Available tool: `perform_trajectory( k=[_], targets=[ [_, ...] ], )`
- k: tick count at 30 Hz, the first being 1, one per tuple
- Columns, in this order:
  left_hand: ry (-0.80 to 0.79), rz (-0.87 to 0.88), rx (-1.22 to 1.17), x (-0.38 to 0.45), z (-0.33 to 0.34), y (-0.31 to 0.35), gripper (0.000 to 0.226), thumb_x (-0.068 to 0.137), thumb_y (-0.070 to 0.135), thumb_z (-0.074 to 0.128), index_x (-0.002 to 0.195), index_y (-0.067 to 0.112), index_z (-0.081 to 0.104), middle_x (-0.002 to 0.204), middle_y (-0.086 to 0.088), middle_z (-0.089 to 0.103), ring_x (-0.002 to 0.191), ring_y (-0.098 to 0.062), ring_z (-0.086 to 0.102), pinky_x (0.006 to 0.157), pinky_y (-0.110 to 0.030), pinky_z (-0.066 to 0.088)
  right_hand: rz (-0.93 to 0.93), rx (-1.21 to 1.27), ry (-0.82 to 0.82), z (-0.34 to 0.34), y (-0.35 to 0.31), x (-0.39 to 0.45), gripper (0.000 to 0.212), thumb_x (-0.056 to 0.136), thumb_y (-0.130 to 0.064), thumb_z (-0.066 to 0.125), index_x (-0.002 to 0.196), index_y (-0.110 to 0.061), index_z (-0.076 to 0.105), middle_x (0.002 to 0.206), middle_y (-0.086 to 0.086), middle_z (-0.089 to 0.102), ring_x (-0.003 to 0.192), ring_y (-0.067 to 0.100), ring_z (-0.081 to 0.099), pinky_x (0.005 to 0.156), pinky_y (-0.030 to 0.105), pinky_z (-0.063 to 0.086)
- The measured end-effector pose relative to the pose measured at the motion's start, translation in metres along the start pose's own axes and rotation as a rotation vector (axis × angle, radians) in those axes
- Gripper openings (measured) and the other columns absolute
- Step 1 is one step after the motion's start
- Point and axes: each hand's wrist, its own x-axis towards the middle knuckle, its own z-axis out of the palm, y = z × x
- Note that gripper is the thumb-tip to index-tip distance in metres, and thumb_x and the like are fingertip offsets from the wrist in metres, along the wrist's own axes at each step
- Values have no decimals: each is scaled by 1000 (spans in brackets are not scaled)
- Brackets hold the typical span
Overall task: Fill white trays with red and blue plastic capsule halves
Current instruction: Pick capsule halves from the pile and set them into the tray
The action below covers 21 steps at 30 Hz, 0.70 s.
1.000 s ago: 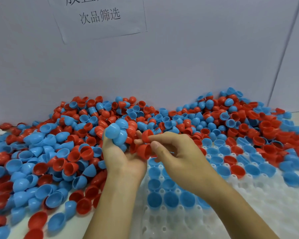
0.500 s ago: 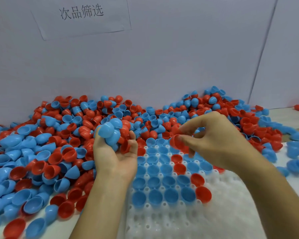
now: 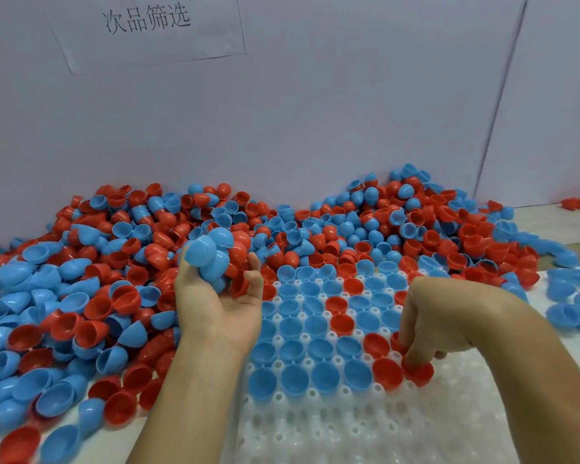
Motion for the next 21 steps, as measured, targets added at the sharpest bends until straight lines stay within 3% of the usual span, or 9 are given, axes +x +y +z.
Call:
perform_trajectory(
  k=[3, 8, 11, 15, 18, 21],
  targets=[
    [-11, -11, 7, 0, -1, 0, 31, 98, 38, 54, 113, 12, 61, 82, -3, 65, 71, -16, 60, 40, -16, 44, 8, -18, -19, -1, 1, 1, 26, 81, -25, 81, 106, -20, 77, 97, -2, 76, 90, 15, 71, 87, 31, 59],
    [-19, -21, 1, 0, -1, -1, 32, 98, 39, 55, 113, 11, 63, 84, -5, 66, 72, -17, 61, 40, -16, 45, -36, 34, -36, -4, 12, 1, 15, 87, -25, 75, 101, -28, 79, 88, -10, 76, 79, 7, 70, 81, 25, 59],
    [-33, -44, 4, 2, 0, -1, 31, 98, 38, 54, 107, 10, 64, 85, -6, 65, 72, -18, 60, 39, -16, 44, -148, 110, 180, -6, 17, 3, 13, 92, -30, 69, 86, -25, 80, 72, -10, 74, 66, 6, 69, 64, 23, 57],
    [-93, -112, 27, -1, 2, -6, 29, 94, 36, 57, 98, 9, 65, 82, -8, 65, 72, -20, 60, 38, -17, 42, -417, 407, 554, -4, -7, 7, 13, 96, -32, 63, 94, -31, 76, 74, -14, 71, 72, -5, 66, 70, 22, 57],
    [-115, -100, 91, -2, 3, -11, 28, 93, 34, 58, 102, 9, 66, 86, -10, 66, 69, -21, 62, 37, -18, 42, -612, 681, 641, 5, -39, 7, 4, 92, -33, 66, 94, -33, 70, 75, -7, 71, 72, 6, 68, 71, 26, 58],
    [-138, -19, 197, -1, 4, -16, 21, 93, 31, 59, 100, 13, 67, 81, -6, 68, 58, -14, 64, 40, -18, 45, -778, 880, 694, 14, -67, 4, 19, 85, -35, 73, 102, -31, 64, 80, -5, 64, 70, 11, 65, 61, 19, 50]
  ],
)
